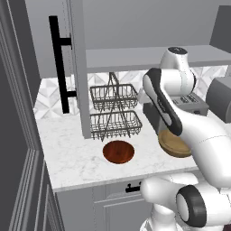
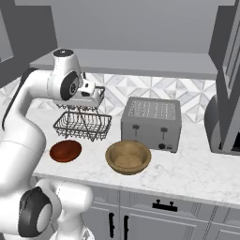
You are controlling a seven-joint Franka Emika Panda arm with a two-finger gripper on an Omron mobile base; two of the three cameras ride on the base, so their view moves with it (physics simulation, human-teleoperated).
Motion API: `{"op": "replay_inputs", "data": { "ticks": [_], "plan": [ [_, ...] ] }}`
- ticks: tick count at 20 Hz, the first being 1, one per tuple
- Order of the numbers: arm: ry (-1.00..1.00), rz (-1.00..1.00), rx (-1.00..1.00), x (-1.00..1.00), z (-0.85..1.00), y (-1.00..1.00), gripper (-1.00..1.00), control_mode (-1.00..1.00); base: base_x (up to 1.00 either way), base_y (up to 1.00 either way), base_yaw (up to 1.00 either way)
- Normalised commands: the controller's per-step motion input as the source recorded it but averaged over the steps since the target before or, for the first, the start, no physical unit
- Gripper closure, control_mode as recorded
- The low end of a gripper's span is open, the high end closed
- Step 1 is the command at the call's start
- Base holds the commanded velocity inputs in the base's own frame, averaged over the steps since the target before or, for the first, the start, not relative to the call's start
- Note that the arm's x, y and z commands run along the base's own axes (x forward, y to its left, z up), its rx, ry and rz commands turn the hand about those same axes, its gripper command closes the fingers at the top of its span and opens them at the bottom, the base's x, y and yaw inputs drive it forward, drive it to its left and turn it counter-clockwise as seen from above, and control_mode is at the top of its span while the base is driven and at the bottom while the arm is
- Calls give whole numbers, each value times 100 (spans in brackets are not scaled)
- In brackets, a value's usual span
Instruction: Pick up the bowls on the counter and stack them on top of one another in the open cabinet. Place the smaller bowl on top of the larger bowl.
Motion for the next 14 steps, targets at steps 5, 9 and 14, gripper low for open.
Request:
{"op": "replay_inputs", "data": {
  "ticks": [5, 9, 14],
  "plan": [
    [0, 0, 1, -29, 0, 0, -100, -100, 0, 0, 0],
    [0, 0, 6, -63, -11, 0, -100, -100, 0, 0, 0],
    [2, 0, 4, -58, -22, 0, -100, -100, 0, 0, 0]
  ]
}}
